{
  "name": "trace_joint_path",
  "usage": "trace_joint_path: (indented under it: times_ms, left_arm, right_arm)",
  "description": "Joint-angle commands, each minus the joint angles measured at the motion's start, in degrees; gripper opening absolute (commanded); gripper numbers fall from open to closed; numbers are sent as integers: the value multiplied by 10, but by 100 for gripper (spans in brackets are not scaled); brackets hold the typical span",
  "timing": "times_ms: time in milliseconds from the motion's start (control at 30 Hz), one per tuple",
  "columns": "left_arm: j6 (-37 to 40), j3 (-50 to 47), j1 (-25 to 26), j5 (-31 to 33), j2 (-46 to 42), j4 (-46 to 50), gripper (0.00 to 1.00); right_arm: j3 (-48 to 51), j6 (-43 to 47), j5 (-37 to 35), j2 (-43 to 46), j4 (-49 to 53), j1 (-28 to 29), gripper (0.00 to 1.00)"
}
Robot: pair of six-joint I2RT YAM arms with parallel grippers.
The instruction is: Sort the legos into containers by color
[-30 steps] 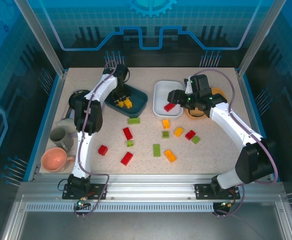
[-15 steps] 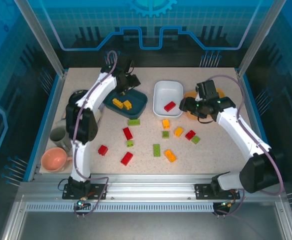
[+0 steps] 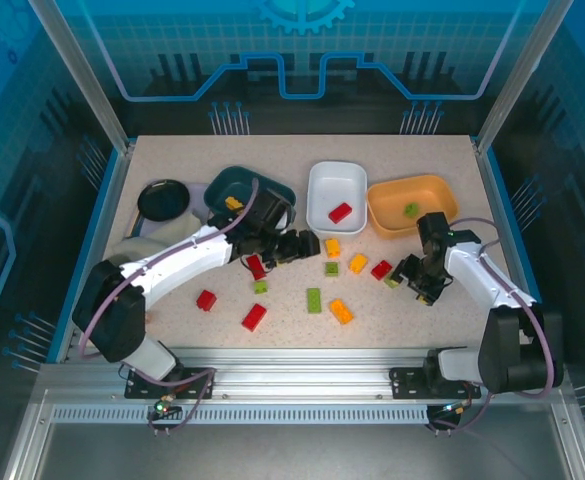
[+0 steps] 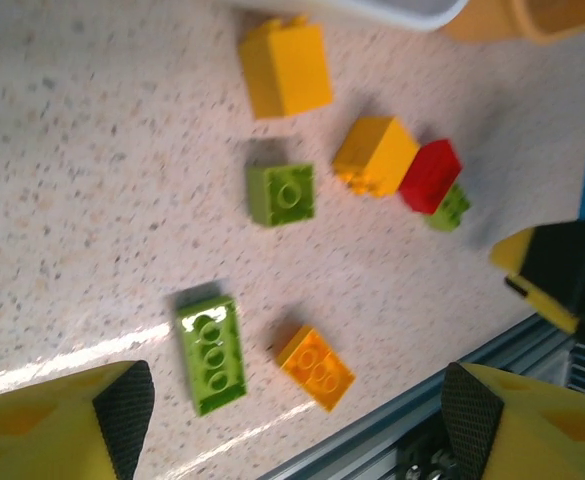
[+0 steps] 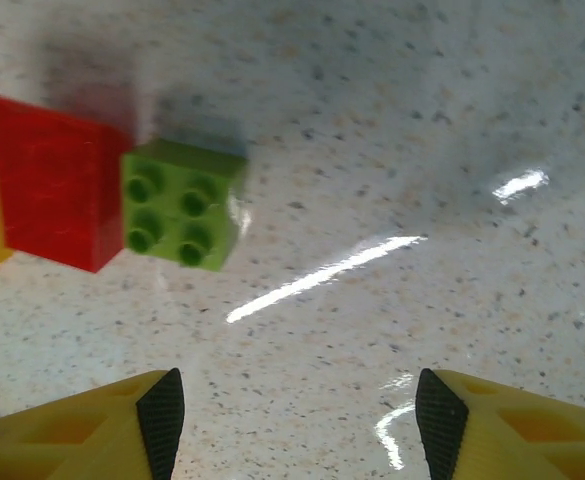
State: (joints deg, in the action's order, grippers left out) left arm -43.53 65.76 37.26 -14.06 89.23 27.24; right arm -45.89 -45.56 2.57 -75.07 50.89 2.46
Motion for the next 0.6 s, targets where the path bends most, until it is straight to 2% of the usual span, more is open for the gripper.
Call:
trace_joint_path:
  times_ms: [0, 100, 200, 400, 567]
  left_arm:
    - [9, -7, 1, -19, -23, -26, 79]
    - [14, 8, 1, -21, -16, -24, 79]
    - [16, 17, 1, -24, -11, -30, 79]
    - [20, 21, 2, -23, -8, -25, 79]
    - [23, 17, 2, -14, -17, -18, 78]
  right_arm:
    - [10, -33, 6, -14, -34, -34, 65]
    - [24, -73, 26, -22, -86, -70, 66]
    - [9, -113, 31, -48, -112, -75, 67]
    - [-41, -148, 38, -145, -103, -57, 64]
    - [-40, -156, 48, -164, -105, -14, 62]
